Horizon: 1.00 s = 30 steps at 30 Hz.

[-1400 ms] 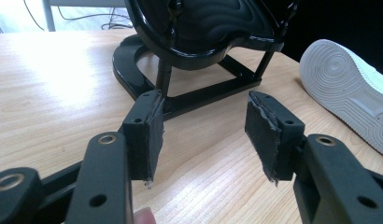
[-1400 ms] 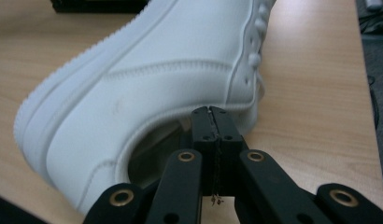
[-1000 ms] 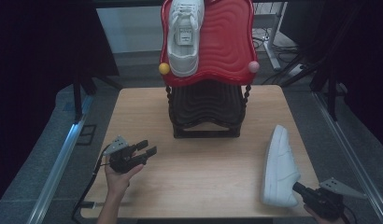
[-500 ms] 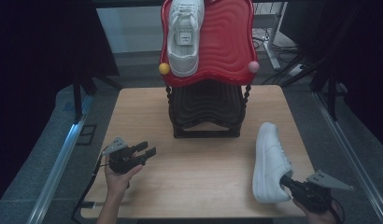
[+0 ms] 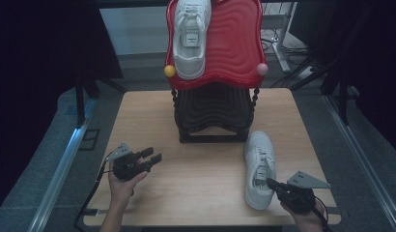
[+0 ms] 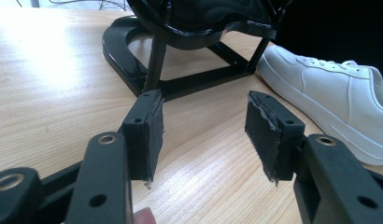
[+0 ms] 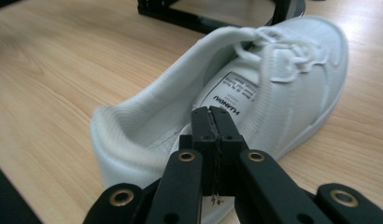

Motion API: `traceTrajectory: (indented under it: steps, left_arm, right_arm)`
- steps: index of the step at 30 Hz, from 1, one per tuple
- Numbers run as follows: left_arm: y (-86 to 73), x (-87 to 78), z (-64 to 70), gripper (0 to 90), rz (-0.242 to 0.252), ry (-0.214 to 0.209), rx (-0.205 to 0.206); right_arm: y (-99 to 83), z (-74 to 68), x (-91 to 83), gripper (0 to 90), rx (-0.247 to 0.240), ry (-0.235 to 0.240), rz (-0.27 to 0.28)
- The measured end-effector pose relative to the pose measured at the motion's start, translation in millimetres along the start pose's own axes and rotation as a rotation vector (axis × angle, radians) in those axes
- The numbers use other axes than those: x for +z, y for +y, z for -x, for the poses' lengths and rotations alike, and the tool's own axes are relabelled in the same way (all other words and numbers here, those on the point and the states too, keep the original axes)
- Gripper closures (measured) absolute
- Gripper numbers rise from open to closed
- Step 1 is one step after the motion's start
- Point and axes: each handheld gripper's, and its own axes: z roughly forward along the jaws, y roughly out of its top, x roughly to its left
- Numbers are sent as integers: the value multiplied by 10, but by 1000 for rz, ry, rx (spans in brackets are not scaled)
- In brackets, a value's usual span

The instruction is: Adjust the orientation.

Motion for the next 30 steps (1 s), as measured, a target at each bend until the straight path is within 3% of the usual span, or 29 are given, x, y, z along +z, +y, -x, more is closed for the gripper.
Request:
traceTrajectory:
  steps: [3, 7, 10, 13, 16, 19, 22, 25, 30]
  left_arm:
    - [3, 5, -3, 474, 2, -3, -4]
    - [1, 11, 4, 474, 1, -7, -6]
    - [-1, 9, 6, 473, -1, -7, -3]
    - [-6, 18, 8, 474, -4, -10, -4]
    - [-14, 29, 8, 473, -13, -11, 1]
    - [-14, 28, 6, 473, -15, -9, 4]
    - [-19, 37, 8, 473, -19, -14, 2]
    - [-26, 41, 23, 473, -24, -26, 4]
    - [-16, 9, 18, 472, -22, -32, 6]
  right_arm:
    - [28, -47, -126, 892, 0, 7, 41]
    - [121, -279, -254, 891, -41, 71, 102]
    - [147, -456, -184, 890, -76, 111, 101]
    - [126, -606, -5, 882, -111, 127, 58]
    - [97, -713, 194, 882, -148, 96, 9]
    - [64, -727, 262, 892, -186, 12, -22]
    - [38, -669, 233, 892, -159, 27, -20]
    - [18, -655, 199, 893, -173, -5, -24]
    - [-22, -569, 120, 893, -154, -28, -24]
